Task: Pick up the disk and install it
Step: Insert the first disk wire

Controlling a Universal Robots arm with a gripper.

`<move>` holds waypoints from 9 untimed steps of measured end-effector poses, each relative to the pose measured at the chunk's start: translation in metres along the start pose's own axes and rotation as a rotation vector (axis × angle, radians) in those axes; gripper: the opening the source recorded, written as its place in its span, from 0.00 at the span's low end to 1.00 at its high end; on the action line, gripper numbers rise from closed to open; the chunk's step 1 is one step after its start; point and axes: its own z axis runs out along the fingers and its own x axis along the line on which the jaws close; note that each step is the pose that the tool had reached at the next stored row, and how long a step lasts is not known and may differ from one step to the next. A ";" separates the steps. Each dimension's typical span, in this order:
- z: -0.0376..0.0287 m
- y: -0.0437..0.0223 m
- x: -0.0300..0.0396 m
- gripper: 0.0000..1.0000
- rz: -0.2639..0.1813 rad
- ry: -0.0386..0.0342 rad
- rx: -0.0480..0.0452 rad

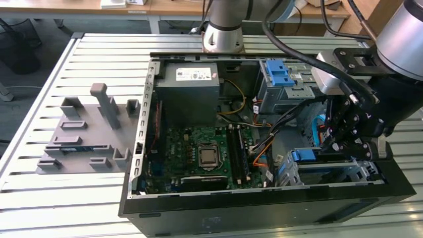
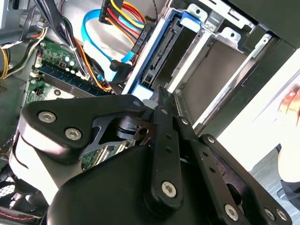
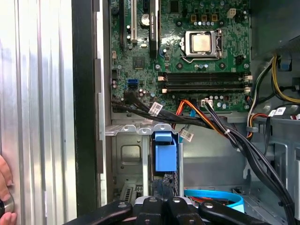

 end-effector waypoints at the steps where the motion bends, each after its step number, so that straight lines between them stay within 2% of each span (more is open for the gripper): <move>1: 0.0000 0.0000 0.0000 0.11 0.000 0.0000 0.0000; 5: 0.0004 -0.0015 -0.0005 0.11 0.000 -0.0005 0.0000; 9: 0.0005 -0.0072 -0.0038 0.11 0.000 -0.0001 0.0000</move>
